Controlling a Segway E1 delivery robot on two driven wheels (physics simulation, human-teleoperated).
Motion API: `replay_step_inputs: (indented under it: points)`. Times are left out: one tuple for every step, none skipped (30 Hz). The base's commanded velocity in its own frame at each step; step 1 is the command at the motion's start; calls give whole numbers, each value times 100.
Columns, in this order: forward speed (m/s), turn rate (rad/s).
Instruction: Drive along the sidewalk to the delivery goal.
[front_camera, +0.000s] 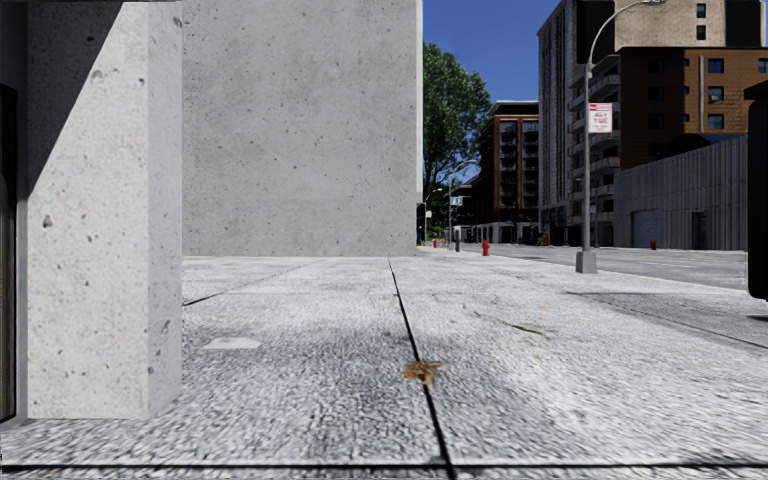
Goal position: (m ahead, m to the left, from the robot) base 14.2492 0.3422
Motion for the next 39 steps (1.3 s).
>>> replay_step_inputs:
  points:
    - [200, 0]
    - [200, 0]
    - [200, 0]
    - [200, 0]
    - [200, 0]
    - [200, 0]
    - [200, 0]
    - [200, 2]
    - [200, 6]
    - [200, 6]
    - [200, 9]
    - [200, 10]
    - [200, 12]
    - [200, 12]
    - [200, 14]
    - [200, 13]
    - [200, 13]
    - [200, 0]
    - [200, 0]
    - [200, 0]
    - [200, 0]
    - [200, 0]
    - [200, 0]
    - [200, 0]
    - [200, 0]
    - [200, 0]
    - [200, 0]
    - [200, 0]
    - [200, 0]
    - [200, 0]
    - [200, 0]
    - [200, 0]
    - [200, 0]
    - [200, 0]
    - [200, 0]
    - [200, 0]
    - [200, 0]
    - [200, 3]
    - [200, 14]
